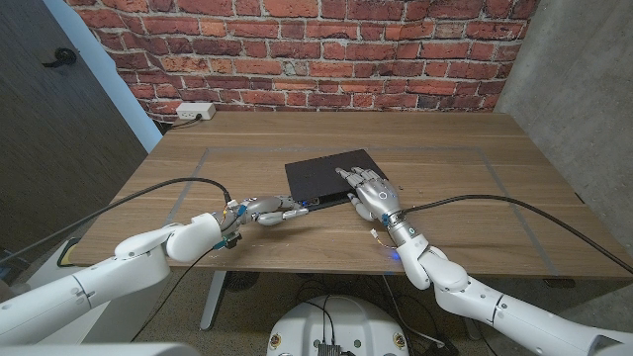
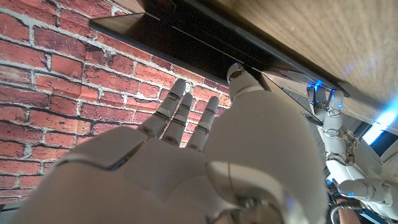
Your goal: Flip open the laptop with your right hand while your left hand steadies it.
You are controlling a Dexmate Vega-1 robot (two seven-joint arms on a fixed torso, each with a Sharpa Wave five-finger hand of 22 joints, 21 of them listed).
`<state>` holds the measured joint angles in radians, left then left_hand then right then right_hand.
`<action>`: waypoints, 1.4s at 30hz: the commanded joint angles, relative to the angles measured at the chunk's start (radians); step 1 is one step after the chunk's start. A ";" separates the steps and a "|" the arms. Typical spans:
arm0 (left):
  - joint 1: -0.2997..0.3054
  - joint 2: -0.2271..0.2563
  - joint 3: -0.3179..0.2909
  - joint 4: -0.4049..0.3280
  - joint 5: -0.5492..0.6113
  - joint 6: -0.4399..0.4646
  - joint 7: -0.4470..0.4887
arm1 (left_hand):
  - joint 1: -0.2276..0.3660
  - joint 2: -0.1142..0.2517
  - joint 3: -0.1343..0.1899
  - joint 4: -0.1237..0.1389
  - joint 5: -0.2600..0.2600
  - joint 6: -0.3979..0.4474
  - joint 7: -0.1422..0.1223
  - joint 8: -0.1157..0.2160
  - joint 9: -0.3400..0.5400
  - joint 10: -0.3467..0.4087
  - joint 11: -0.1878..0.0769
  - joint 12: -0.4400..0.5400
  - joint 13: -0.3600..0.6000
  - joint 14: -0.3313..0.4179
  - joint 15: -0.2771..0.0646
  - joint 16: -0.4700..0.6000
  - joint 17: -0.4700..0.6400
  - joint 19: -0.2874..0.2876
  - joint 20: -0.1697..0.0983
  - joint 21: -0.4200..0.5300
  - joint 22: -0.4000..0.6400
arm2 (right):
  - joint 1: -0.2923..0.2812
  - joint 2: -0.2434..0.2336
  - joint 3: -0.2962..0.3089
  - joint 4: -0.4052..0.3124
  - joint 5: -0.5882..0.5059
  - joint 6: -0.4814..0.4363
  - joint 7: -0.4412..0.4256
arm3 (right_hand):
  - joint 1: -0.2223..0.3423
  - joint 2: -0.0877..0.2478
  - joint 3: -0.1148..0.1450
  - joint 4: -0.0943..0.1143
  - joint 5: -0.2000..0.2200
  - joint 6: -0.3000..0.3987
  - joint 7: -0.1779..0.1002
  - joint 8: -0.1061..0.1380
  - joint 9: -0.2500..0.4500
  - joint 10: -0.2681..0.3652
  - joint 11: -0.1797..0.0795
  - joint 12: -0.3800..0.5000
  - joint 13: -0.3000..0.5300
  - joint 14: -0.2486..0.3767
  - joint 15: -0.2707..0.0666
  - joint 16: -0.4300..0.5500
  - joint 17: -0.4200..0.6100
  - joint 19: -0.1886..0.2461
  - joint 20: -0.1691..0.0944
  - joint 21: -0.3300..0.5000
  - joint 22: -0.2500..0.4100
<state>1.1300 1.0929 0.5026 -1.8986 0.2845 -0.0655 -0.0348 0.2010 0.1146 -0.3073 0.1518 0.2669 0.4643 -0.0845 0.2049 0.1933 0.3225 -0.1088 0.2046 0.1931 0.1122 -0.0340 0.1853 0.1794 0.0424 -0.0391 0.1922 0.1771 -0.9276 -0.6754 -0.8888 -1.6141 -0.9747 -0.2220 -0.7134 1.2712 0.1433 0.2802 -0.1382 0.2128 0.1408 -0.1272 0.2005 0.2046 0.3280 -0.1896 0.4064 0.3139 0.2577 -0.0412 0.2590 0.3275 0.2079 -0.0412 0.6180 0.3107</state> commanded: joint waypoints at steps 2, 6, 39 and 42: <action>0.004 0.003 0.000 0.002 -0.002 0.000 0.005 | -0.004 -0.003 -0.009 0.001 0.010 0.009 -0.001 0.002 0.002 -0.002 0.003 0.005 0.002 0.001 -0.105 0.001 0.005 -0.007 -0.008 0.001 0.000 | 0.023 0.012 -0.025 0.029 -0.036 0.005 -0.030 | 0.019 0.014 0.008 -0.011 0.004 0.018 -0.008 0.015 0.001 0.030 -0.004 0.012 0.003 0.025 -0.192 0.013 0.009 0.007 -0.158 0.012 -0.002; 0.001 0.003 0.000 0.004 -0.001 -0.003 0.004 | -0.005 -0.003 -0.009 0.001 0.011 0.006 -0.001 0.001 0.002 -0.007 0.003 0.003 0.002 0.000 -0.103 0.001 0.005 -0.008 -0.008 0.001 0.000 | 0.023 0.021 -0.026 0.036 -0.029 0.003 -0.043 | 0.028 0.032 0.016 -0.008 0.006 0.031 -0.011 0.019 0.001 0.050 -0.005 0.021 0.005 0.039 -0.192 0.021 0.016 0.007 -0.160 0.021 -0.004; -0.018 0.000 0.001 0.038 -0.015 -0.049 -0.010 | -0.009 -0.003 -0.009 0.000 0.014 0.000 -0.003 0.000 0.002 -0.015 0.004 0.001 0.002 -0.005 -0.101 0.001 0.005 -0.009 -0.008 0.002 0.000 | 0.044 0.041 -0.002 0.043 0.043 0.015 -0.076 | 0.035 0.057 0.067 0.035 0.010 0.133 -0.041 0.045 0.001 0.167 -0.013 0.065 0.019 0.130 -0.196 0.055 0.035 0.018 -0.159 0.089 -0.001; -0.022 -0.002 0.002 0.041 -0.015 -0.050 -0.012 | -0.010 -0.003 -0.009 -0.001 0.014 -0.002 -0.004 -0.001 0.002 -0.014 0.004 0.002 0.002 -0.005 -0.101 0.000 0.005 -0.008 -0.009 0.002 0.000 | 0.045 0.044 0.003 0.044 0.052 0.017 -0.079 | 0.033 0.057 0.078 0.043 0.008 0.143 -0.043 0.046 0.002 0.195 -0.013 0.073 0.022 0.144 -0.196 0.059 0.036 0.020 -0.159 0.105 0.000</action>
<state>1.1237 1.0965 0.5023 -1.8754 0.2707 -0.1029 -0.0402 0.1972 0.1109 -0.3072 0.1518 0.2744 0.4627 -0.0862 0.2012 0.1926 0.3088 -0.1047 0.2003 0.1930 0.1083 -0.0379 0.1836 0.1799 0.0370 -0.0337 0.1922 0.1771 -0.8876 -0.6372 -0.9001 -1.5691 -0.9585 -0.2154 -0.7795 1.3034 0.1922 0.3470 -0.0963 0.2176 0.2721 -0.1681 0.2415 0.2048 0.5077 -0.2025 0.4710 0.3322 0.3870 -0.0443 0.3115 0.3599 0.2156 -0.0412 0.7119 0.3079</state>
